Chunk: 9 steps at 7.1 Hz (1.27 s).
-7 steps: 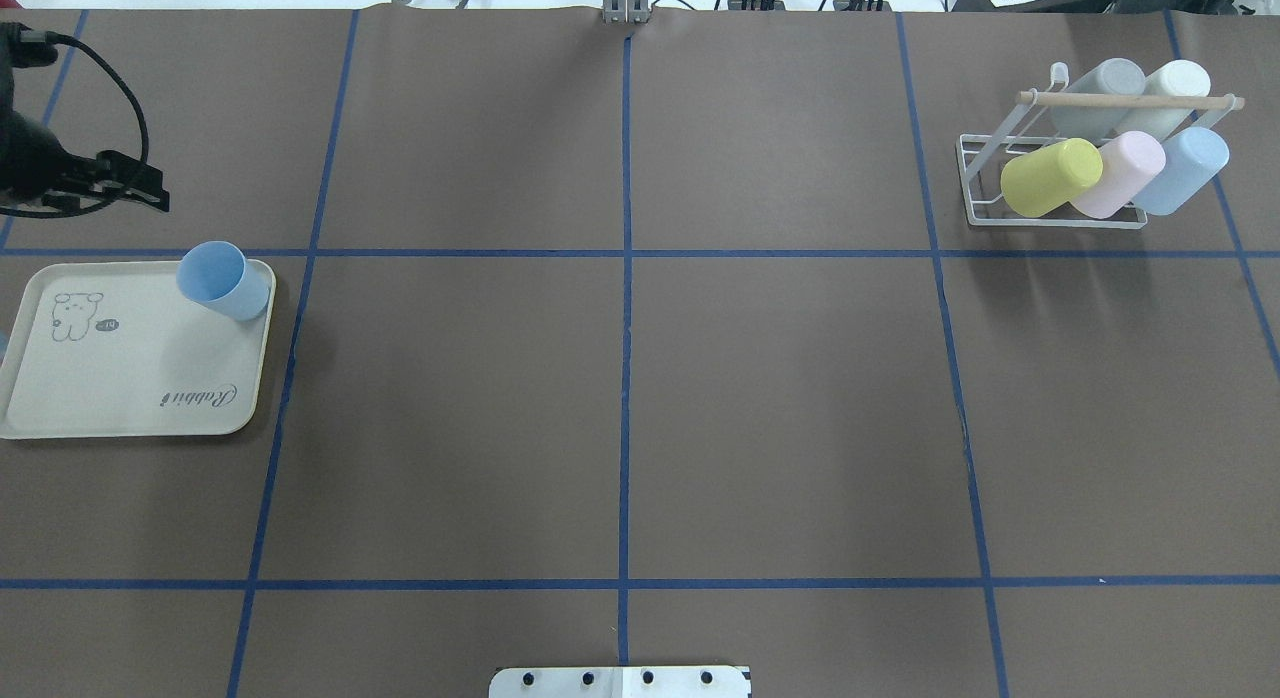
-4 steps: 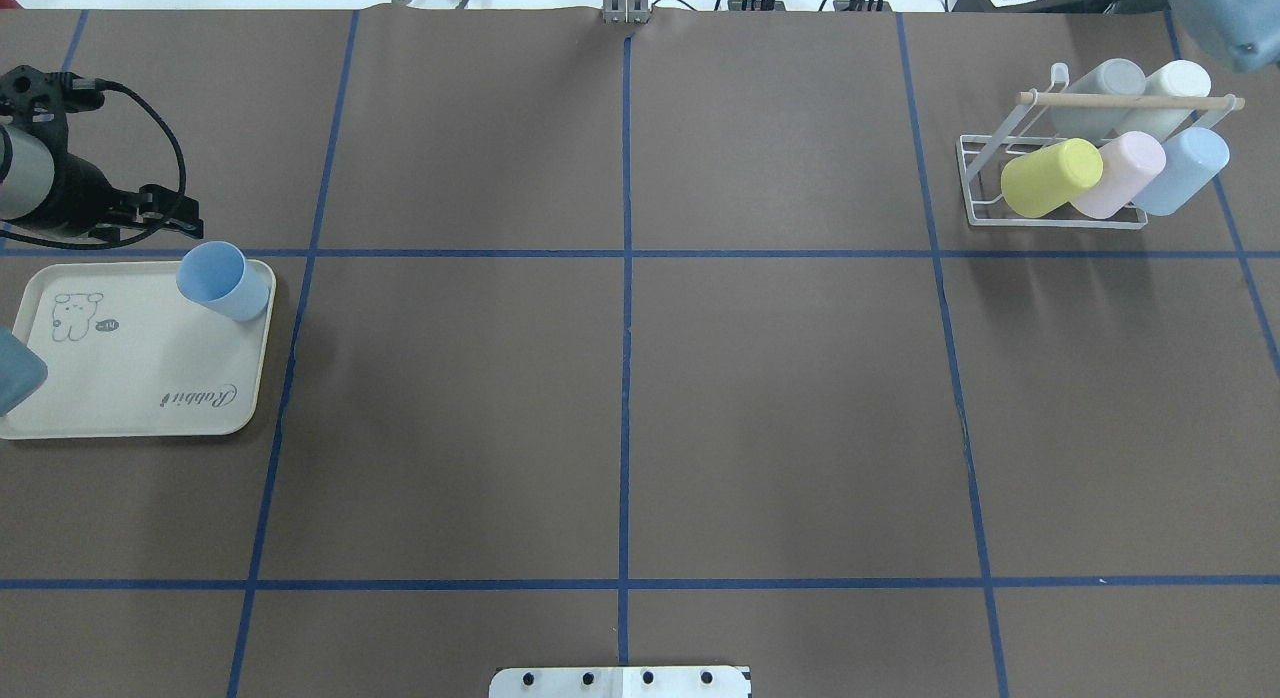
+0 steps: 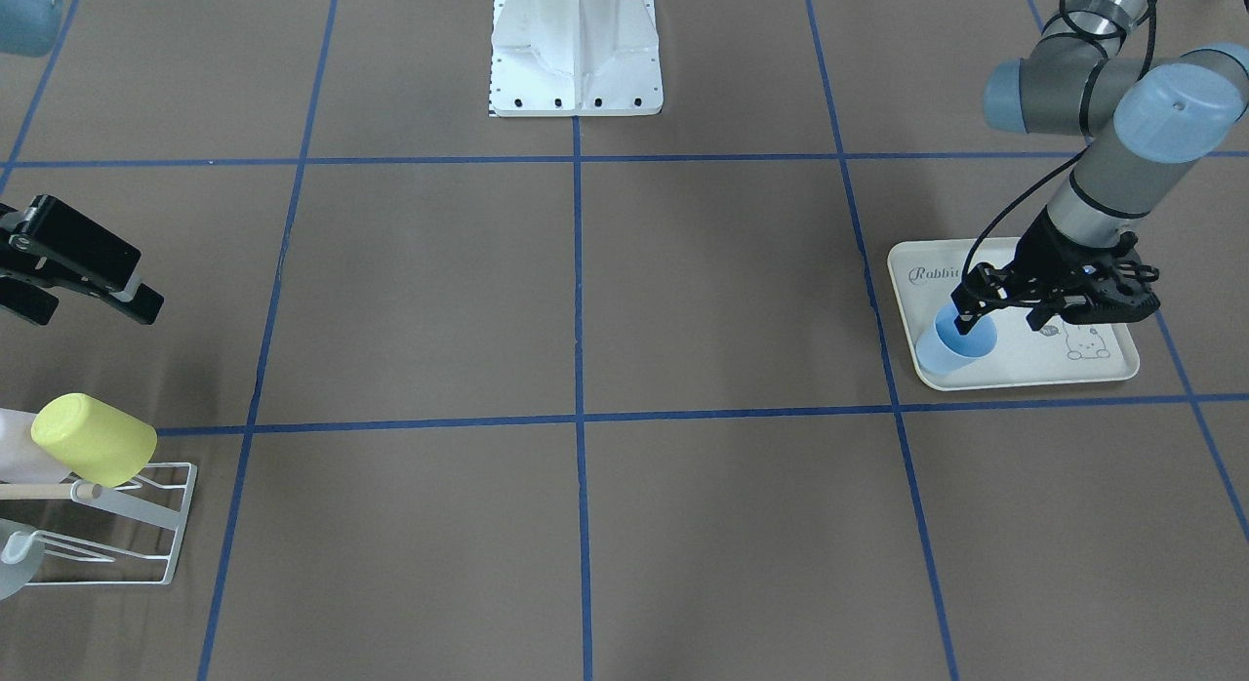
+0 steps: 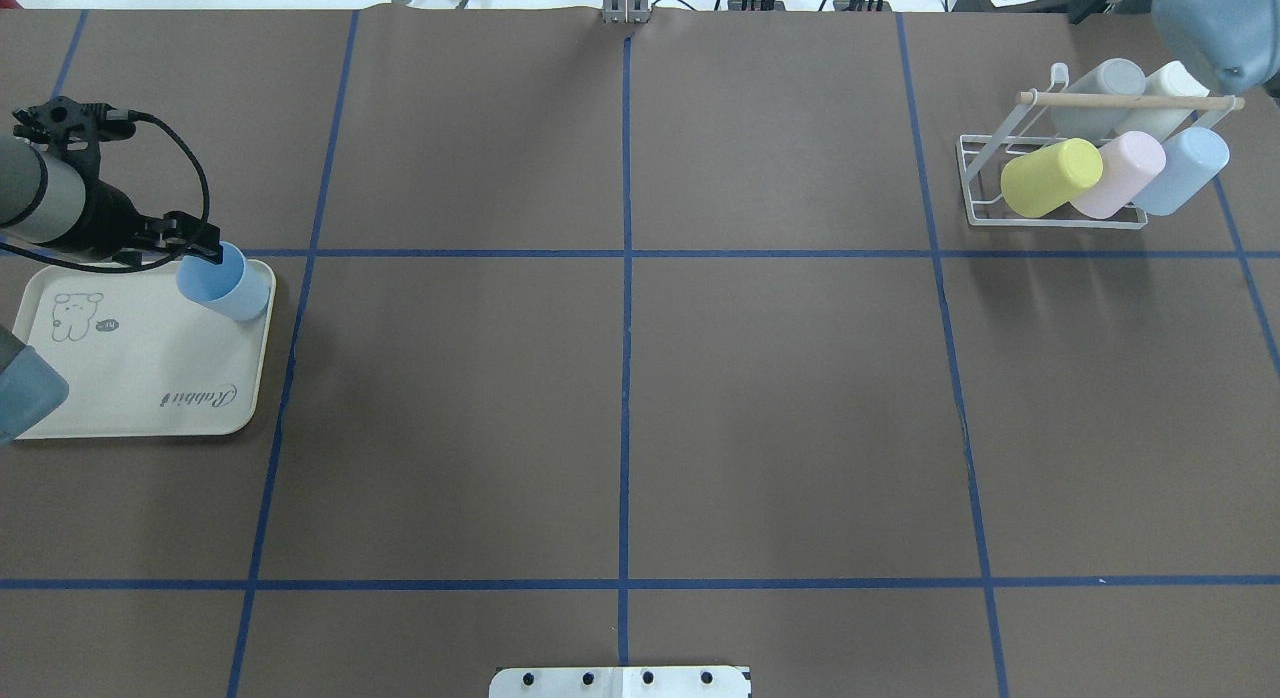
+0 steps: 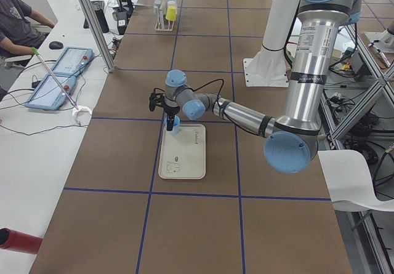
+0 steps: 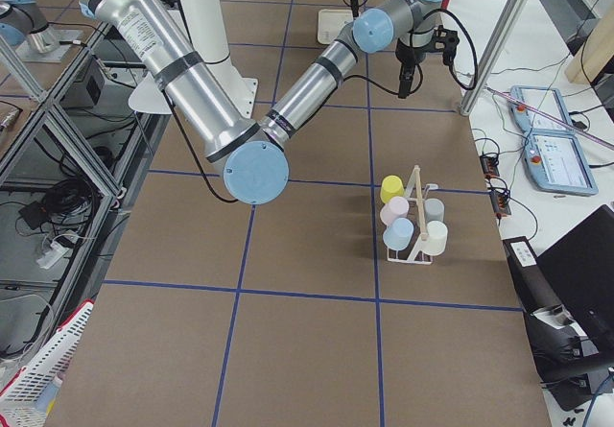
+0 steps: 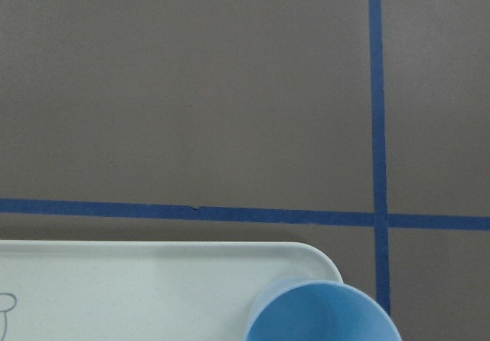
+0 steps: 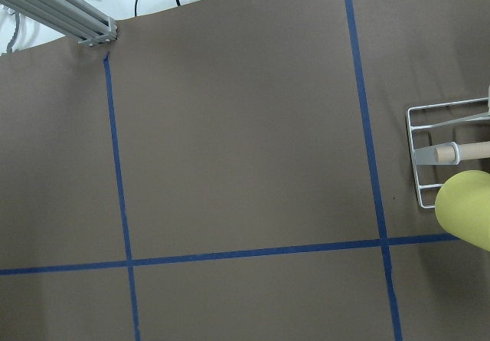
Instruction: Transfer IKEA cup to right arm and place on rack
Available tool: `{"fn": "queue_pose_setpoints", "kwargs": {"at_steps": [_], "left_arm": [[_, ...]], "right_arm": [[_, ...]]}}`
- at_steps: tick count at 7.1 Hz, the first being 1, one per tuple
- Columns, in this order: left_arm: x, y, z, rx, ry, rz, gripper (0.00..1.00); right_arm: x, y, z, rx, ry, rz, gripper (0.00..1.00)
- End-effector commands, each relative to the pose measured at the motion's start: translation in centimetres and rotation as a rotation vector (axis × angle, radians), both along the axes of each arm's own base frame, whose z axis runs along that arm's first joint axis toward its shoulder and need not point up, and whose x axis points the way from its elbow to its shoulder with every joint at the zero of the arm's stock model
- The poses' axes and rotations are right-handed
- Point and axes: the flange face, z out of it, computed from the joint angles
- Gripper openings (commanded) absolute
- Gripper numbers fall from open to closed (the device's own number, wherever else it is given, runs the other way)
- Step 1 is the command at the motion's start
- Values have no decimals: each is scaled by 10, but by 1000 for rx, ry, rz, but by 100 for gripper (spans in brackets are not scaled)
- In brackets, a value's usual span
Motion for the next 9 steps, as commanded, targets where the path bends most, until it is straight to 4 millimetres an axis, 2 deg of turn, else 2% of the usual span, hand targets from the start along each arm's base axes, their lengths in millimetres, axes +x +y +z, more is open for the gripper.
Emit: {"fn": "queue_pose_setpoints", "kwargs": {"at_steps": [1, 3, 4, 5, 6, 7, 8, 9], "left_arm": [[4, -2, 10, -12, -13, 10, 100], [7, -6, 24, -32, -27, 10, 100], [10, -5, 24, -33, -28, 17, 100], [18, -1, 24, -34, -29, 30, 92], [20, 1, 25, -41, -33, 36, 67], [21, 1, 25, -40, -32, 38, 31], [20, 2, 24, -36, -29, 38, 8], [20, 3, 19, -32, -22, 40, 0]], "right_arm": [[-2, 0, 1, 0, 1, -3, 99], [-4, 0, 1, -2, 2, -6, 99], [-4, 0, 1, -1, 3, -5, 99], [-7, 1, 0, 2, 4, -8, 99], [-11, 1, 0, 3, 7, -13, 99], [-13, 2, 0, 5, 7, -15, 99], [-13, 2, 0, 6, 8, -16, 99], [-13, 2, -1, 6, 7, -15, 99]]}}
